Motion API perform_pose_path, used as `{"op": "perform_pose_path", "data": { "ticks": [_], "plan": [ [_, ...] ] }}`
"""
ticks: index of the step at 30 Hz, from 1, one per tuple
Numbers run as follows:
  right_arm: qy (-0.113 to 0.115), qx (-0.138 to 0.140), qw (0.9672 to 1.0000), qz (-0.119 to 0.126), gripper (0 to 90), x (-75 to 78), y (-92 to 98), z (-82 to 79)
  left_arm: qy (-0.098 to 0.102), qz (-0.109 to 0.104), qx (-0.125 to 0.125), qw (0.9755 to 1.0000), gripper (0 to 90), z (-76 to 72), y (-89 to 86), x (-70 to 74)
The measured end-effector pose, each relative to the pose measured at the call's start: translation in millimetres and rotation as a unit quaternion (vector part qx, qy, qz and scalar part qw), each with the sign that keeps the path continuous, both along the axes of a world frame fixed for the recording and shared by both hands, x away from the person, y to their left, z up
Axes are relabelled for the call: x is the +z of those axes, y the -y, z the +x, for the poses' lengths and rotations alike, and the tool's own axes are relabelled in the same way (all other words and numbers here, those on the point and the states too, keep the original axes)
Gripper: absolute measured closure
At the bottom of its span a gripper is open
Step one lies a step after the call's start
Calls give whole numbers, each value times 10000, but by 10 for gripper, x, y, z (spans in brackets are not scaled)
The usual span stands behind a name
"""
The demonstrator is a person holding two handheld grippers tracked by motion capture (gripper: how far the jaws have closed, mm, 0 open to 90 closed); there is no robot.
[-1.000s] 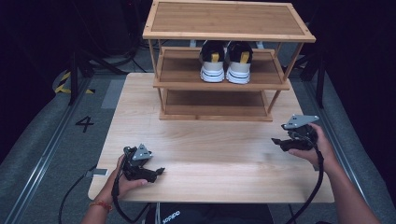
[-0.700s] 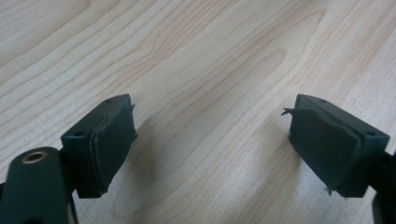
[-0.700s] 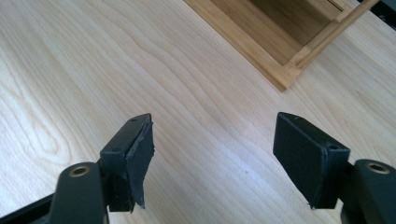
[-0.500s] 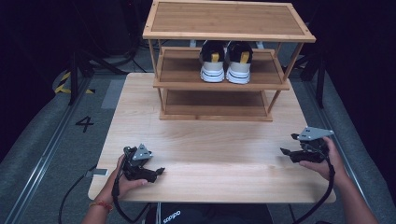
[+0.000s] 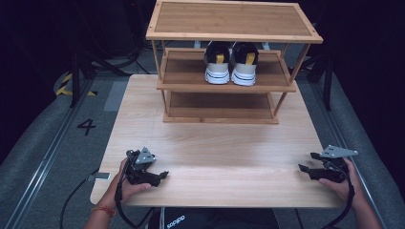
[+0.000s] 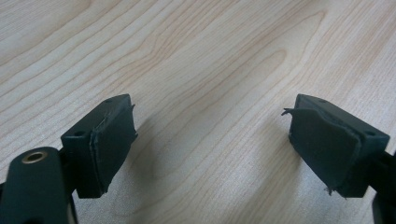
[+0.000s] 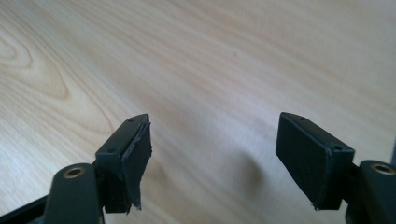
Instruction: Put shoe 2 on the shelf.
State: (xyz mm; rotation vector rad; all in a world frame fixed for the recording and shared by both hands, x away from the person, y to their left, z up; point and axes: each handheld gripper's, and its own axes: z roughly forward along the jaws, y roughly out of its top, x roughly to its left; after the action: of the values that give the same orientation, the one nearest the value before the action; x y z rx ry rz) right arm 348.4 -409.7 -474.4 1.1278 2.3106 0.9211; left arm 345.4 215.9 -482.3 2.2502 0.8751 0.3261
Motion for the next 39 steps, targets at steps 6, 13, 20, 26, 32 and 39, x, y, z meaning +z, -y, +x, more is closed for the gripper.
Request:
{"op": "perform_pose_path", "data": {
  "ticks": [6,13,20,26,32,39],
  "plan": [
    [-53,-231,9986,464,255,-117,92,-47,1,-3,15,10000,148,-3,-1,0],
    [-14,-335,9983,480,246,-127,68,-51,20,7,1,10000,149,-1,-7,-1],
    [-7,-356,9983,466,246,-128,63,-50,-33,-21,-13,10000,150,4,-10,-3],
    [-9,-466,9978,472,247,-128,46,-51,-42,-21,-38,10000,156,28,-13,2],
    [8,-465,9978,466,248,-130,47,-44,-27,-45,-34,10000,156,45,-13,-2],
    [9,-519,9975,474,259,-128,50,-44,-14,-33,-31,10000,156,43,-13,-1]
  ]
}}
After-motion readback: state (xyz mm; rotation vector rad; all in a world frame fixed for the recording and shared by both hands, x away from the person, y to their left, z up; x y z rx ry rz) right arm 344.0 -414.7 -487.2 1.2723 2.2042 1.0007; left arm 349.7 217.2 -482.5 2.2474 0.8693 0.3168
